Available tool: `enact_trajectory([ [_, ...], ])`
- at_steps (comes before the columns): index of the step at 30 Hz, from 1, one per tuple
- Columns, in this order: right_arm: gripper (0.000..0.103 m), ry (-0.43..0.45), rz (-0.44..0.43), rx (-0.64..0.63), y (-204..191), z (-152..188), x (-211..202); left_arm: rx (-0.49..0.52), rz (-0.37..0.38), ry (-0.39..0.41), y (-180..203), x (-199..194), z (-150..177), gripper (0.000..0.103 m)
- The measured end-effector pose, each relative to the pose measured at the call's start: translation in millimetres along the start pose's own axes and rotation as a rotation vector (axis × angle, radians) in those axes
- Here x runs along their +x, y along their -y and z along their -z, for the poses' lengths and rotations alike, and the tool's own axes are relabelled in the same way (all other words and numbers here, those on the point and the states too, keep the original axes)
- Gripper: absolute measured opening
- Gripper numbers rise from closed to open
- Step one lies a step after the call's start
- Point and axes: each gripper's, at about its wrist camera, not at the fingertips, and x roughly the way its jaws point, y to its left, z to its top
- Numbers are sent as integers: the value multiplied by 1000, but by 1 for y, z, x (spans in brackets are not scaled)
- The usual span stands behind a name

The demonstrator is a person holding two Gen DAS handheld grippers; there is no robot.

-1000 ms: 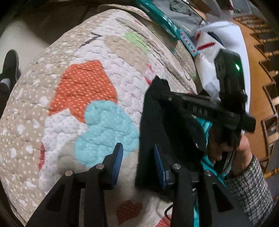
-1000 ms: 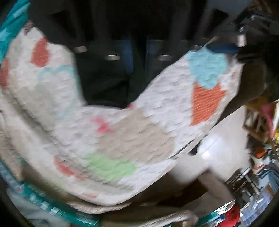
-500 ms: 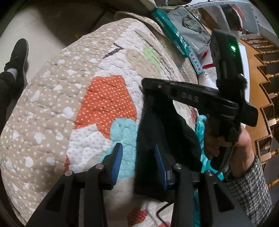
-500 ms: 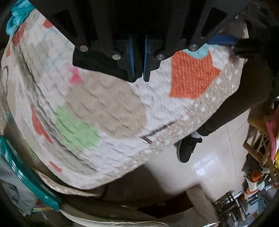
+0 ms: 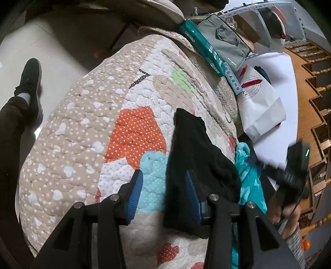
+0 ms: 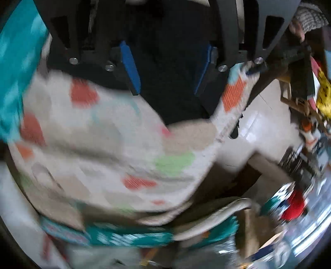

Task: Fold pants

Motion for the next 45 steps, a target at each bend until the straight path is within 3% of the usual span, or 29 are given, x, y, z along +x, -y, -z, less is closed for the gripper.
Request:
enact_trajectory([
  [4,66,-73,-70,161,34,47,16,17,-12,1,10,-5,5,41],
  [7,66,-118,-100,200,36,63,41,47,-23,15,21,-9,7,41],
  [10,66,-129,-26,158,24,66,55,56,-27,26,26,-15,9,41],
  [11,48,-131,1,128,17,64,55,57,-28,28,26,-16,9,41],
  [12,22,-127,8,99,11,64,53,56,-29,29,25,-17,10,41],
  [14,14,-99,-11,61,-2,56,40,53,-32,28,25,-17,10,41],
  [19,14,62,-14,-34,-34,30,1,50,-33,24,23,-17,11,41],
  [22,14,105,27,-61,-38,18,-4,50,-31,24,22,-16,10,41],
  [24,15,72,84,-58,-28,22,6,50,-30,20,21,-16,11,41],
  [26,17,-37,142,-24,-10,36,27,56,-29,21,19,-16,11,41],
  [29,18,-140,181,51,11,56,40,44,-28,14,13,-12,9,41],
  [31,20,-156,149,107,22,68,40,24,-23,4,8,-9,9,41],
  [32,26,-148,127,135,26,69,37,16,-22,-1,6,-7,9,41],
  [34,55,-101,85,199,38,67,28,6,-20,-9,4,-4,9,41],
  [35,75,-64,73,226,42,65,24,6,-18,-10,4,-4,9,41],
  [36,79,-43,73,241,46,64,23,10,-19,-8,5,-5,9,41],
  [39,79,-17,92,267,51,58,28,13,-16,-3,6,-6,8,41],
  [43,72,-78,86,229,42,61,60,11,-13,-4,6,-7,8,41],
  [44,64,-91,111,200,36,64,63,10,-13,-4,6,-7,8,41],
  [45,39,-91,126,155,27,64,65,10,-13,-3,6,-7,8,41],
])
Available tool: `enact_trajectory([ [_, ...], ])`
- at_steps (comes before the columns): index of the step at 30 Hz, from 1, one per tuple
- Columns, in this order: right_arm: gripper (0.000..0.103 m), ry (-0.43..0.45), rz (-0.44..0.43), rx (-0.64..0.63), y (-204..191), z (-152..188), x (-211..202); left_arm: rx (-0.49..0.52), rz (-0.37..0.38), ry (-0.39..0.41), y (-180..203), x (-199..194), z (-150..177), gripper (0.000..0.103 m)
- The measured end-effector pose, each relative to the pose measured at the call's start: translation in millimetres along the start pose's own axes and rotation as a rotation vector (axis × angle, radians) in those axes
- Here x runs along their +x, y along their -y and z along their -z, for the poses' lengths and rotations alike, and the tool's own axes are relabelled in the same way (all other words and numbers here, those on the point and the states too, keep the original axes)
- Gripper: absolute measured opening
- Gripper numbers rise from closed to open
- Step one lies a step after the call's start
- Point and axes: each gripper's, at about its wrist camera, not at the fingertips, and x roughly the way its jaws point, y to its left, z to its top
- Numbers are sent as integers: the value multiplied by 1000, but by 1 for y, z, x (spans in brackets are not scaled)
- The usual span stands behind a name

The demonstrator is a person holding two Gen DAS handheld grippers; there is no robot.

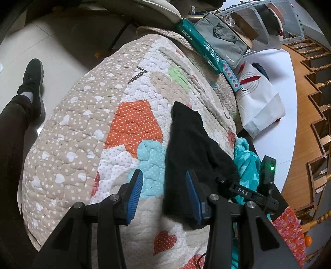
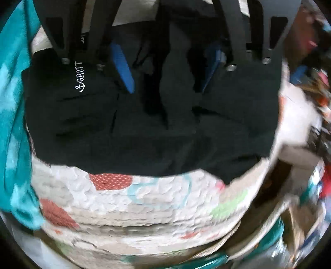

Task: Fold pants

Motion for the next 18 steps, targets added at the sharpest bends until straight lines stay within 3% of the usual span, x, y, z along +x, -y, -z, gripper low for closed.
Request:
enact_trajectory([
  [2,20,-1,-23,-13,-10,-1,-7,-2,-2,3,-2,-1,0,41],
  [12,17,206,-111,-92,-55,-45,-79,-17,-4,11,-6,-4,-2,41],
  [16,19,161,-28,-73,-44,-41,-61,-17,-7,17,-7,-5,-4,43],
  [17,23,133,21,-66,-35,-37,-49,-17,-8,15,-7,-5,-3,44],
  [18,35,86,93,-60,-23,-31,-32,-15,-10,12,-7,-4,-4,44],
])
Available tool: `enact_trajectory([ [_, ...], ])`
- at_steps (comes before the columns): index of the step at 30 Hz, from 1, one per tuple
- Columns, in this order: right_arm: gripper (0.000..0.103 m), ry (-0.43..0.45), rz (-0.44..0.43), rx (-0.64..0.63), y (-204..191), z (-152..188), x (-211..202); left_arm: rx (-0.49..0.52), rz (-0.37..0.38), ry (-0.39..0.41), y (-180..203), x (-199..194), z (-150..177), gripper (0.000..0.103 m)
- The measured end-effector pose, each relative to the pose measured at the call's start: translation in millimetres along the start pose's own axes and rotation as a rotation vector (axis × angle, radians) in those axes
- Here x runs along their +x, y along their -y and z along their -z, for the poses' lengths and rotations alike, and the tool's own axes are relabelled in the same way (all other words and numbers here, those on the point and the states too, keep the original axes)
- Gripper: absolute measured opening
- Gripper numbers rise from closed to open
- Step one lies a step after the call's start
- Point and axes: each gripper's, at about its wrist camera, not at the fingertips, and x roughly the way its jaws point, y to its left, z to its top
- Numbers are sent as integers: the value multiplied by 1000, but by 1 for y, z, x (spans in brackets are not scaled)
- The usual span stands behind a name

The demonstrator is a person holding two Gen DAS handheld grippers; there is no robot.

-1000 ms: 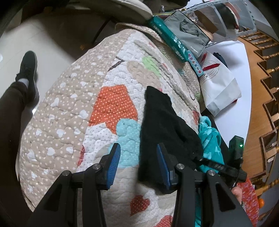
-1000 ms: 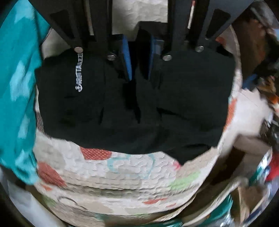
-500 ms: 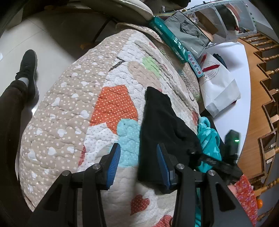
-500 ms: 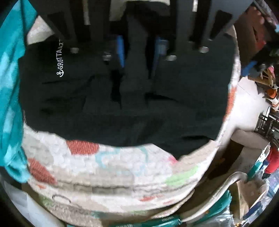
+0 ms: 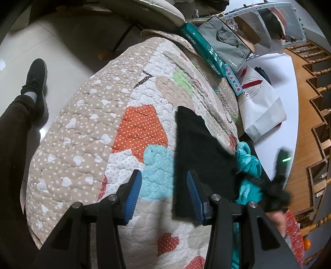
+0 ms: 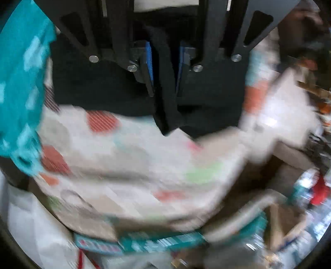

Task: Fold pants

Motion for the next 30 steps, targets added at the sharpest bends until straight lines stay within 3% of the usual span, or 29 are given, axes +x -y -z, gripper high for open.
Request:
enact_trajectory([
  [1,45,-59,70,4,9,4,16,4,-4,-4,1,1,0,44],
  [2,62,-102,125,21,18,12,26,11,-10,-7,2,1,0,44],
  [3,66,-96,125,55,26,17,25,24,-18,-8,5,2,0,44],
  [5,66,-38,98,136,36,21,8,53,-29,-12,15,6,-3,44],
  [8,66,117,70,118,23,19,-27,113,-15,-38,40,18,-6,44],
  [10,65,175,-68,93,11,17,-42,198,-13,-55,68,31,-3,44],
  [13,64,162,-313,174,14,14,-37,288,-50,-90,93,55,8,45],
  [16,64,95,-397,257,22,22,-11,340,-190,-137,92,88,20,45],
  [17,64,56,-389,270,26,25,2,377,-201,-123,93,92,25,44],
  [19,49,-13,-307,308,37,35,24,489,-246,-101,103,92,34,45],
  [20,41,12,-296,333,44,40,24,551,-276,-96,108,92,40,45],
  [23,49,72,-227,400,60,49,-1,609,-301,-100,111,88,42,45],
  [26,64,196,-217,553,93,69,-40,535,-267,-136,105,80,24,45],
  [30,65,251,-208,772,133,113,-58,458,-253,-110,103,70,-4,45],
])
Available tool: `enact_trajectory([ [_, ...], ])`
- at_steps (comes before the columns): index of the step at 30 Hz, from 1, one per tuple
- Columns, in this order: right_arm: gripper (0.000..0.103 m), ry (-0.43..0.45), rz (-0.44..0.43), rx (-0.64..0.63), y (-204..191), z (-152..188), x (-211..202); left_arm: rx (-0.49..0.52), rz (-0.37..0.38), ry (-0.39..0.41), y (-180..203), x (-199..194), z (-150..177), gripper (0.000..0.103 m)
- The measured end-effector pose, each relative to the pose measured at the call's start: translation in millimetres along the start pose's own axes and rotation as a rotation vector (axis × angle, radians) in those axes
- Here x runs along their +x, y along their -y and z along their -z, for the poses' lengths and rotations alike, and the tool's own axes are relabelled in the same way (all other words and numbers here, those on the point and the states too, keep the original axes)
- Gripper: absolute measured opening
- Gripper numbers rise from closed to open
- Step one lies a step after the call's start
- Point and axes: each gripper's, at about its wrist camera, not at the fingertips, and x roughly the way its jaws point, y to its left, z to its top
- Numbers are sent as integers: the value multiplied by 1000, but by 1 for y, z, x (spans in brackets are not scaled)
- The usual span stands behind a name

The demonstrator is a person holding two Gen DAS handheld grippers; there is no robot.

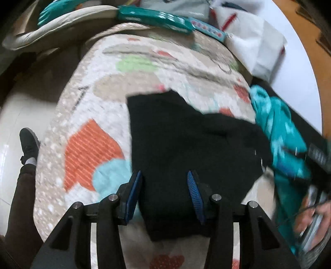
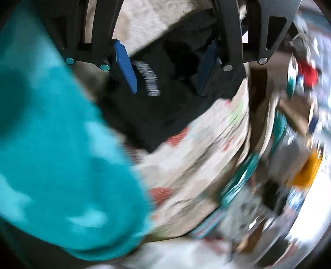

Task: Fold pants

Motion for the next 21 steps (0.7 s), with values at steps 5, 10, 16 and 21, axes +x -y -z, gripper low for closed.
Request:
enact_trajectory([
  [5,65,-50,4,173,38,8,2,-57,36,-10,-9,6,-23,45],
  [10,65,-110,-79,8,-2,20,21,-62,37,2,-13,9,-26,45],
  [16,65,-167,-119,-304,-91,17,30,-195,53,24,-43,-6,-10,45],
  [21,65,-365,-159,-633,-179,30,85,-348,182,23,-52,-14,23,45],
])
